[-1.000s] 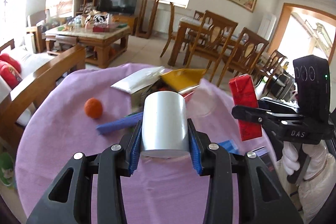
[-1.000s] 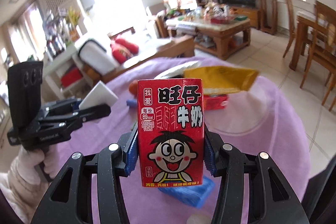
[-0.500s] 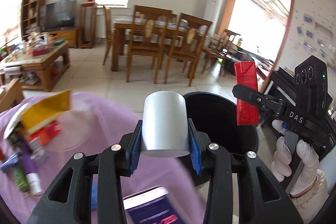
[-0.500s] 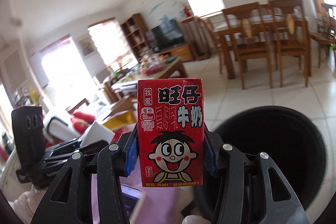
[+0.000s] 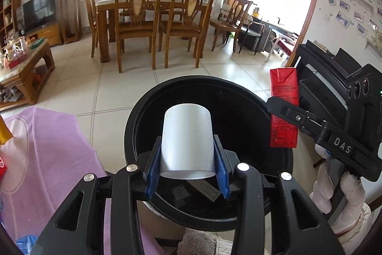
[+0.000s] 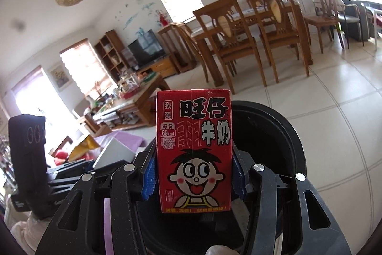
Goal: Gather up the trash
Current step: 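Carry both items over the black bin and open both tools to drop them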
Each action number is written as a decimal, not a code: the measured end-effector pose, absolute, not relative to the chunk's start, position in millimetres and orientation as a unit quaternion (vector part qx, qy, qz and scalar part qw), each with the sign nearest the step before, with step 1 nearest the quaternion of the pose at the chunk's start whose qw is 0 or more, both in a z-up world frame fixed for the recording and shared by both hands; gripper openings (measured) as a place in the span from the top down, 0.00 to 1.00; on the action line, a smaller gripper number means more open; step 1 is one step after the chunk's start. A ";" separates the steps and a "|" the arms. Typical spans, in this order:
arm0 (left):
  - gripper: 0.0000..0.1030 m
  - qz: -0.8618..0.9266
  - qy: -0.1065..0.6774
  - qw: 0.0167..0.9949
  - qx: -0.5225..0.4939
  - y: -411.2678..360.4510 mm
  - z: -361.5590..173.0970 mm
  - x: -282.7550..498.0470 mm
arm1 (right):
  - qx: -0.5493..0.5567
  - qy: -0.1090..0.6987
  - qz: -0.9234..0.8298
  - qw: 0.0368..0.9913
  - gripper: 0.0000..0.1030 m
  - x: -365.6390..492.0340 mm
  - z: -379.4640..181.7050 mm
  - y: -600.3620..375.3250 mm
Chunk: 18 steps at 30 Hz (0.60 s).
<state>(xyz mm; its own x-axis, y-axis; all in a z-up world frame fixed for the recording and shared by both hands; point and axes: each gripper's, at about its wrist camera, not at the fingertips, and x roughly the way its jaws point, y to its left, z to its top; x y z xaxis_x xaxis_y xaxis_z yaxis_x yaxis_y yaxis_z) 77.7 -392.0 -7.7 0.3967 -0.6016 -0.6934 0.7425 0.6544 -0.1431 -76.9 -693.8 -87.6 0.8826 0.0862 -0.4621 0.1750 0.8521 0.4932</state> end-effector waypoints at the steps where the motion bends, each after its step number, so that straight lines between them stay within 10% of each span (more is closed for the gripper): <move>1: 0.62 -0.403 0.374 0.830 0.097 -392.8 -9.5 79.4 | 0.274 0.242 -0.025 0.930 0.51 -73.8 -91.6 -696.8; 18: 0.61 -0.403 0.399 0.813 0.135 -417.6 -21.0 74.3 | 0.294 0.260 -0.033 0.919 0.51 -54.5 -101.8 -686.4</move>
<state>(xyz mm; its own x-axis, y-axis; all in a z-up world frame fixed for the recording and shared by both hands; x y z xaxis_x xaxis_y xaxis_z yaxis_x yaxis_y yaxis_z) 74.3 -417.6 -21.0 0.3581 -0.5469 -0.7568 0.7621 0.6395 -0.1015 -54.5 -686.4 -101.8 0.8629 0.0924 -0.4968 0.2129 0.8251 0.5233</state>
